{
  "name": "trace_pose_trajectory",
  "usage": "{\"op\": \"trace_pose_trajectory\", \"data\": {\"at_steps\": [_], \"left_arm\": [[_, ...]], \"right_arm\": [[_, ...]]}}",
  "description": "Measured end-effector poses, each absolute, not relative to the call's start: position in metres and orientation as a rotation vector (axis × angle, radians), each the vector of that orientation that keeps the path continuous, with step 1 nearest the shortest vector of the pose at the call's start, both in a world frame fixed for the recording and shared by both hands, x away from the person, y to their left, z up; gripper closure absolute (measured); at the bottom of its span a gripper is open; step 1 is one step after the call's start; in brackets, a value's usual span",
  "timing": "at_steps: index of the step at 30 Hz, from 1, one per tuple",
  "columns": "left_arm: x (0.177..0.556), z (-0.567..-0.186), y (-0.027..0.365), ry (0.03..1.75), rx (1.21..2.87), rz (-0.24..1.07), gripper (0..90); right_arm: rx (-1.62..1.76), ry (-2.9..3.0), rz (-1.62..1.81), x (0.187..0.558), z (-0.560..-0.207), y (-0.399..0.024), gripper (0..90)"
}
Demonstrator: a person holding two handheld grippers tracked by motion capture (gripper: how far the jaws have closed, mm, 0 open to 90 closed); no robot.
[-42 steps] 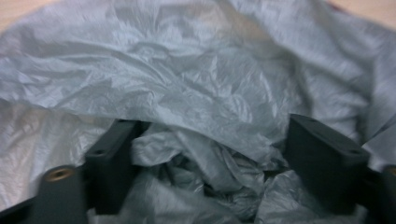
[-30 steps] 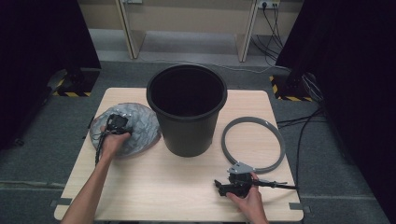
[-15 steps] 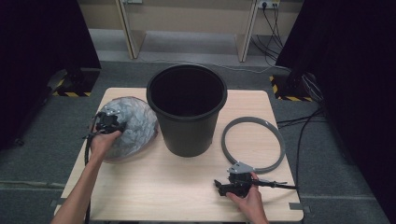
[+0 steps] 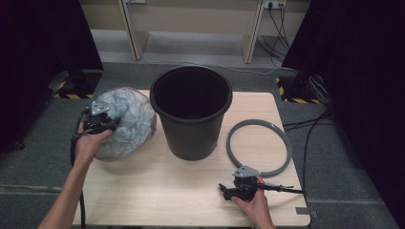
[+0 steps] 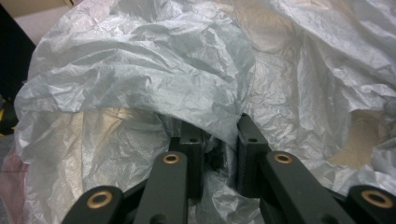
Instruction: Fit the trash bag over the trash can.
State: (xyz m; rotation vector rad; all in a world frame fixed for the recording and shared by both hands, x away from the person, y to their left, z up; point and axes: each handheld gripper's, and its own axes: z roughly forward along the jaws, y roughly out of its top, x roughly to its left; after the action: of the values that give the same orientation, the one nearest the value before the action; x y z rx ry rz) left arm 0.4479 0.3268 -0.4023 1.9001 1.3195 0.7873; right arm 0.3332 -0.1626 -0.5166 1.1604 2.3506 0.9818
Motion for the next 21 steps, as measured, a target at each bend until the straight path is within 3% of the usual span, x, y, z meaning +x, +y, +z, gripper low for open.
{"op": "trace_pose_trajectory", "data": {"at_steps": [21], "left_arm": [[0.414,-0.334,0.344,1.180,1.833,0.860,76.9]], "right_arm": [[1.157,2.351,0.980,0.334,-0.517,-0.163,11.8]]}}
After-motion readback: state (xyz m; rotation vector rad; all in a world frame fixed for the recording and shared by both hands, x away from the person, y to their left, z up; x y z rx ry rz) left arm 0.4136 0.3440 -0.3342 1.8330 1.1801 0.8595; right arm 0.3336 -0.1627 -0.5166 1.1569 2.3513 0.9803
